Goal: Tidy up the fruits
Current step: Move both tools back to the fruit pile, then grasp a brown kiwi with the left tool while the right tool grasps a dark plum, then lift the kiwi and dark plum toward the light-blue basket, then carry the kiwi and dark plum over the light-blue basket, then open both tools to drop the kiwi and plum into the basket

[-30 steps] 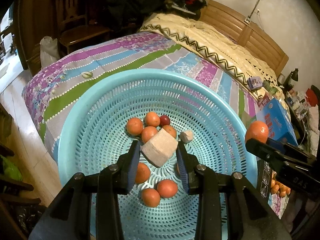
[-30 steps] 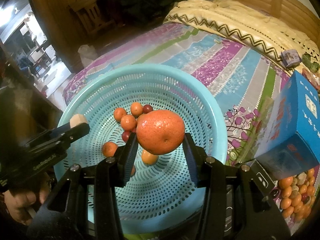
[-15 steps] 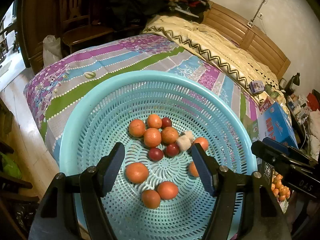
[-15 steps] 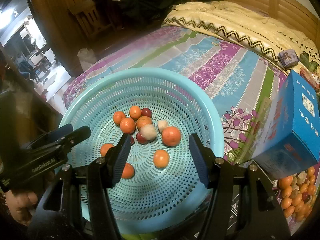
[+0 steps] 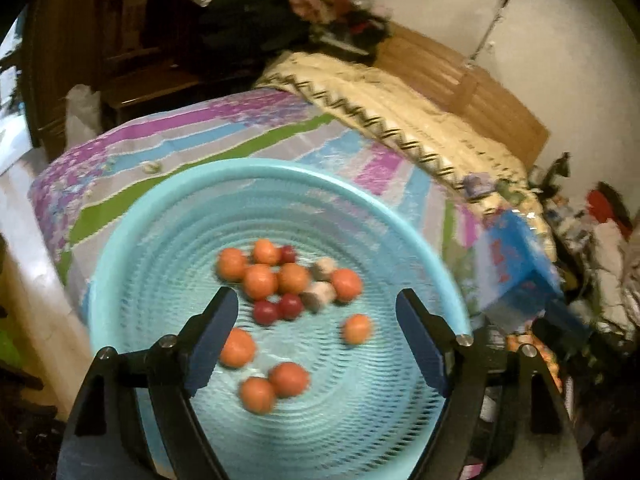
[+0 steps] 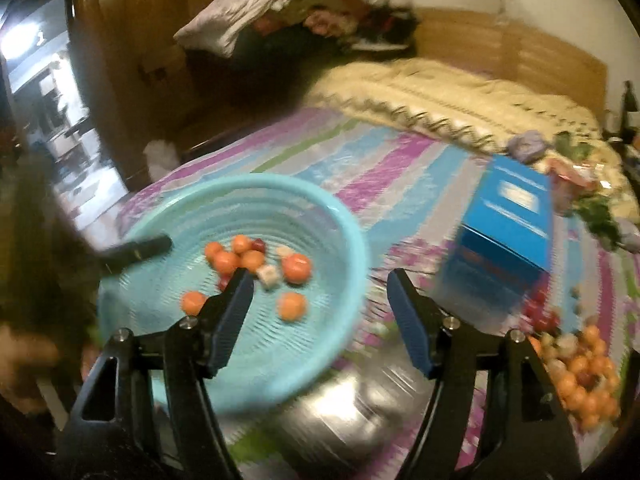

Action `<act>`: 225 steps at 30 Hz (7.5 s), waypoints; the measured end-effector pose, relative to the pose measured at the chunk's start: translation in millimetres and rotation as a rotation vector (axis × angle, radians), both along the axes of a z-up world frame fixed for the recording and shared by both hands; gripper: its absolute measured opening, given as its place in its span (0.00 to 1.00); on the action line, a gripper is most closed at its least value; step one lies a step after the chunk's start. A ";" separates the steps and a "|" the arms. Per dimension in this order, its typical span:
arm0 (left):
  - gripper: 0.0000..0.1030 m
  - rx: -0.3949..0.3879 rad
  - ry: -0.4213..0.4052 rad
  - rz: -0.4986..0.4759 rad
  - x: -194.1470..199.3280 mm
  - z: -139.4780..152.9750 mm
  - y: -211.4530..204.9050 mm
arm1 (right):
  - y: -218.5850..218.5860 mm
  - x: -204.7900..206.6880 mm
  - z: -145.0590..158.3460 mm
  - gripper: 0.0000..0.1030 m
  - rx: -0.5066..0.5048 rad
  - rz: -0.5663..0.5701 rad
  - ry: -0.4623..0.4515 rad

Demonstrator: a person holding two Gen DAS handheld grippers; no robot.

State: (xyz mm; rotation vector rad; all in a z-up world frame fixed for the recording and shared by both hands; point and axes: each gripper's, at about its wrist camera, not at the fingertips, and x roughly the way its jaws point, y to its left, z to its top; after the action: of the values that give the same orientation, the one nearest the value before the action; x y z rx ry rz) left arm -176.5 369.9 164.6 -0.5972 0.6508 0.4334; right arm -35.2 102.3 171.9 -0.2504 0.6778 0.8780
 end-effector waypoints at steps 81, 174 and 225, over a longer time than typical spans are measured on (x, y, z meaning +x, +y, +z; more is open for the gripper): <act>0.25 0.130 0.096 -0.512 142.0 -65.1 -275.7 | -144.9 134.5 -168.2 0.31 -0.031 -0.208 0.252; 0.25 0.119 0.114 -0.002 5.5 43.4 -6.5 | 52.0 13.8 25.7 0.26 -0.044 0.047 0.147; 0.33 0.022 0.228 -0.005 4.7 -1.8 25.1 | 93.5 30.9 -5.4 0.27 -0.157 0.112 0.263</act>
State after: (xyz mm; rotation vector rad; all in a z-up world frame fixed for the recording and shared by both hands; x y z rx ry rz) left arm -171.8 395.0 162.8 -0.5291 0.8632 0.5080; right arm -4.3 195.9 166.5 -0.3190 0.9871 0.9754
